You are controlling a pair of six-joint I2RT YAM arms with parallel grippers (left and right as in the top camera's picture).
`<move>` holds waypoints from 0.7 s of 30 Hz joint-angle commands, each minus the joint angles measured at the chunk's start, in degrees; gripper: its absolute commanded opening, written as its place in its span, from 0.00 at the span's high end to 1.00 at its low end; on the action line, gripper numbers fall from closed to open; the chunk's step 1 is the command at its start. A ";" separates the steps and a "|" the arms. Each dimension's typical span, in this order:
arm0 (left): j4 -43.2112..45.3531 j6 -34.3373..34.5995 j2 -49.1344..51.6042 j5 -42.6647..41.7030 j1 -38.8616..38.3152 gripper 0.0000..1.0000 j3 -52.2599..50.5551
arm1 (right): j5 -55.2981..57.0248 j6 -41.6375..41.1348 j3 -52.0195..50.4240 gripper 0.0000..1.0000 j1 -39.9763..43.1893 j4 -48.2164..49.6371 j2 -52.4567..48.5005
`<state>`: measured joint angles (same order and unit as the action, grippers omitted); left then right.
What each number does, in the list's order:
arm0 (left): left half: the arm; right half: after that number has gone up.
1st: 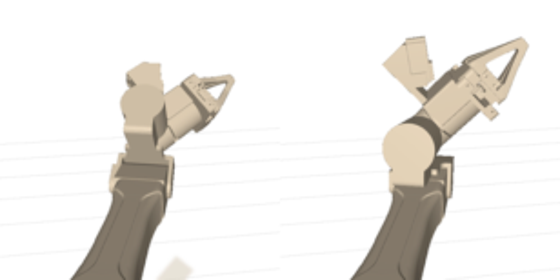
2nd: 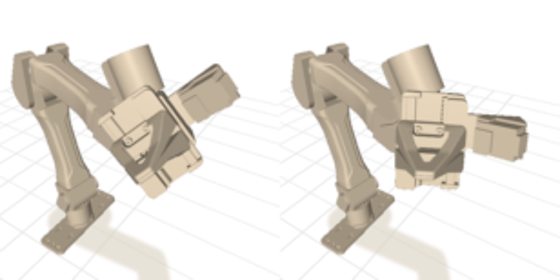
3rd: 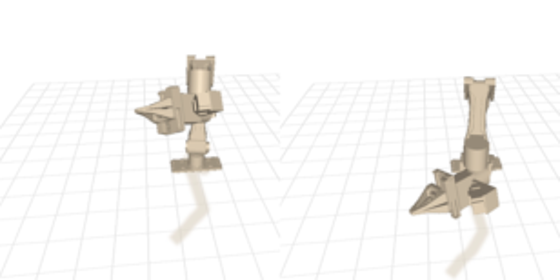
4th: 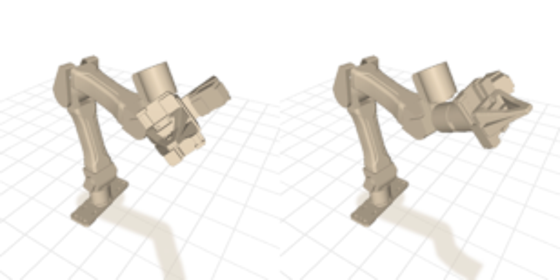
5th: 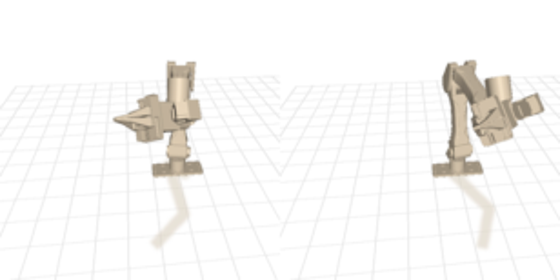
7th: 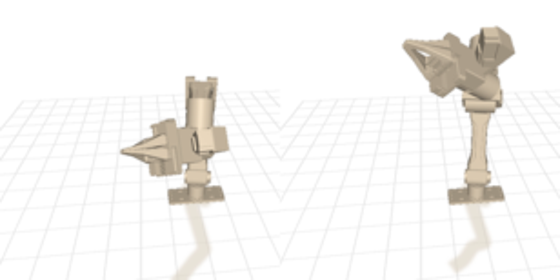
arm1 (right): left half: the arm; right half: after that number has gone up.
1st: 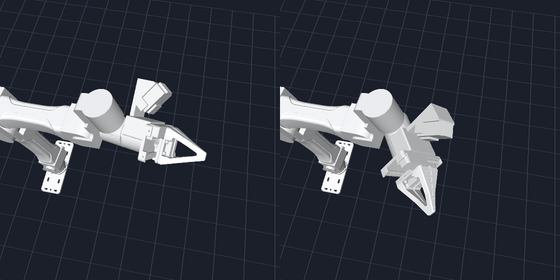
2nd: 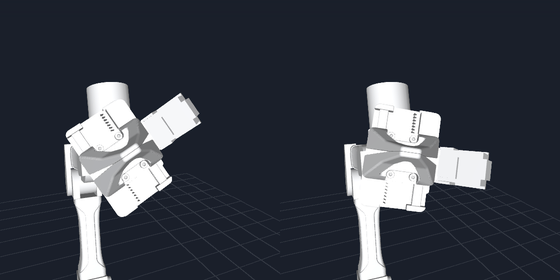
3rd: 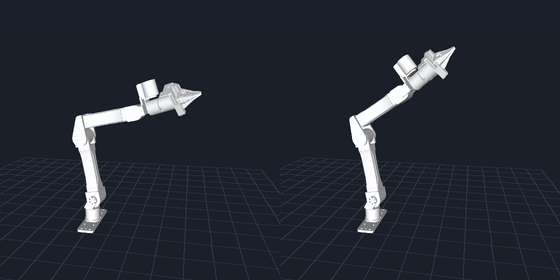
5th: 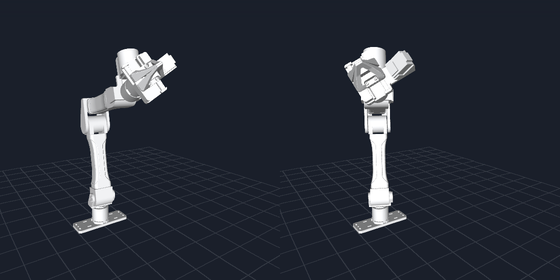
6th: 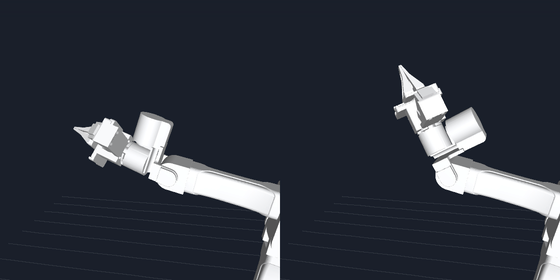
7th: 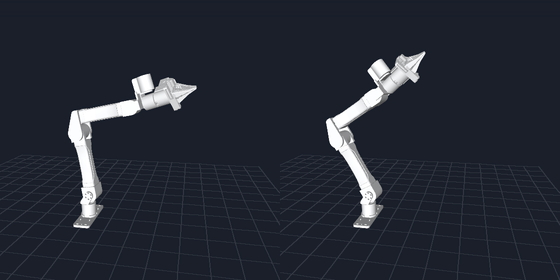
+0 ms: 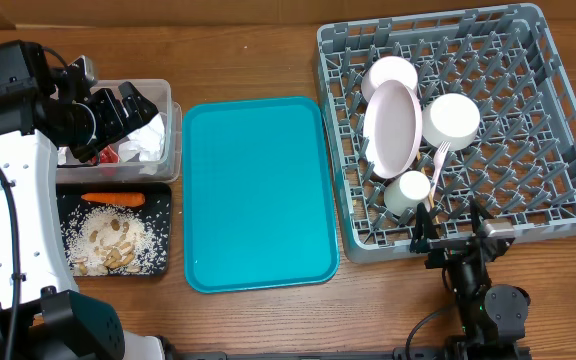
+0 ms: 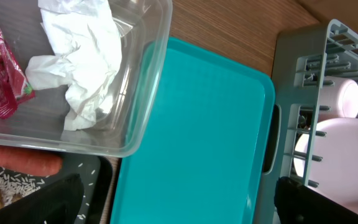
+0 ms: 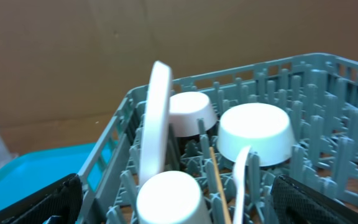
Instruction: Sort waste into correct bins and load items into the dishwasher
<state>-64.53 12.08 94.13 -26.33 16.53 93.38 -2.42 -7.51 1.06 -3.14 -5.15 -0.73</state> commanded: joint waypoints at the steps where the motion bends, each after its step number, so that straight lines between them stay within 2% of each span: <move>1: 0.07 0.37 -1.25 -0.04 -0.07 0.00 1.40 | 3.43 -1.38 -0.63 0.00 -0.50 0.33 0.57; 6: 0.04 0.37 -1.25 -0.04 -0.07 0.00 1.40 | 2.78 -1.01 -0.63 0.00 -1.31 0.31 0.57; 14: 0.07 0.37 -1.25 -0.04 -0.04 0.00 1.40 | 1.09 6.12 -0.63 0.00 -2.16 0.37 0.57; 21: 0.07 0.37 -1.25 -0.04 -0.04 0.00 1.40 | 1.11 6.43 -0.63 0.00 -2.16 0.39 0.57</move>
<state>-64.53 12.08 94.13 -26.33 16.53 93.38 -1.13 -2.11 1.06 -4.93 -5.10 -0.73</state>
